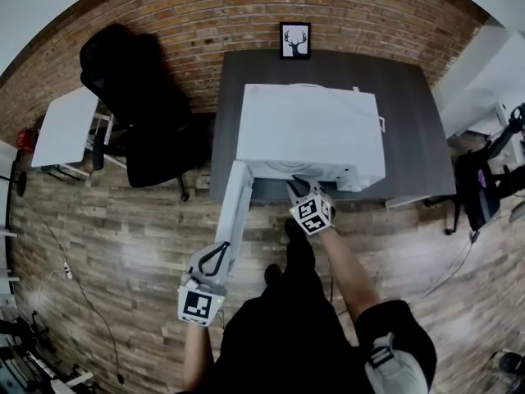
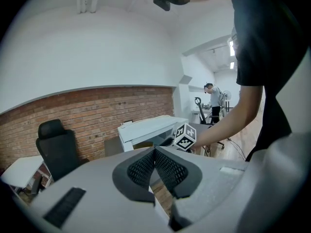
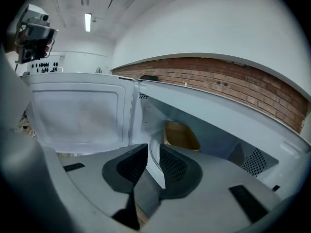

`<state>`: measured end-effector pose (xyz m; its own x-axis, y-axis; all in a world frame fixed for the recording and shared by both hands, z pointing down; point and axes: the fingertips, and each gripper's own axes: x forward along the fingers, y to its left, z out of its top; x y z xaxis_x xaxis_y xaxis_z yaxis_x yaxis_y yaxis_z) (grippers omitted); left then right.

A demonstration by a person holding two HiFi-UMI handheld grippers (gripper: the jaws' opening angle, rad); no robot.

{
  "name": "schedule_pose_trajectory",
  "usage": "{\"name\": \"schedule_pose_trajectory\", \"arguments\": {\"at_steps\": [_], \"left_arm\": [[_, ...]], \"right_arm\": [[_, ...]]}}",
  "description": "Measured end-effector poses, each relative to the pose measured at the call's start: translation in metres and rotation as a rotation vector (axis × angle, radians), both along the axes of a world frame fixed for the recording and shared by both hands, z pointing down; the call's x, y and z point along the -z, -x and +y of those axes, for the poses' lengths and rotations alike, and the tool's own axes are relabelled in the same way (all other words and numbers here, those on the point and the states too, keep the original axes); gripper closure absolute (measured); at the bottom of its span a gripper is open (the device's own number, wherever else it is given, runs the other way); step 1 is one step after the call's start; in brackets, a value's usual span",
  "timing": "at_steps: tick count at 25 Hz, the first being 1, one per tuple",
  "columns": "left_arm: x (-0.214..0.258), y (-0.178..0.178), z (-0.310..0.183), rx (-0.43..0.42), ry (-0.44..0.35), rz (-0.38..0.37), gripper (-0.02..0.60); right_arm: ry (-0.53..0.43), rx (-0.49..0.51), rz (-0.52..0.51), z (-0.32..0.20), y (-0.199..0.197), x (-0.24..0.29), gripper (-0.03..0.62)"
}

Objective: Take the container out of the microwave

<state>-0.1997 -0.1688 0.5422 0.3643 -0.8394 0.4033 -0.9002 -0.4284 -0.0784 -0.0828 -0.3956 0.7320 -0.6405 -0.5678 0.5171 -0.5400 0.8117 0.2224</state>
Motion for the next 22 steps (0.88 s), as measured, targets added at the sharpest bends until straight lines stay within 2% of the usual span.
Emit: {"name": "schedule_pose_trajectory", "arguments": {"at_steps": [8, 13, 22], "left_arm": [[-0.003, 0.005, 0.008, 0.033, 0.021, -0.006, 0.58], [-0.008, 0.013, 0.011, 0.055, 0.03, 0.001, 0.58], [-0.014, 0.017, 0.015, 0.084, 0.065, -0.008, 0.58]], "right_arm": [[0.01, 0.011, 0.016, -0.024, 0.02, -0.022, 0.491], [-0.031, -0.003, 0.043, -0.045, 0.03, -0.031, 0.471], [-0.038, -0.019, 0.056, -0.066, 0.038, -0.033, 0.47]]}}
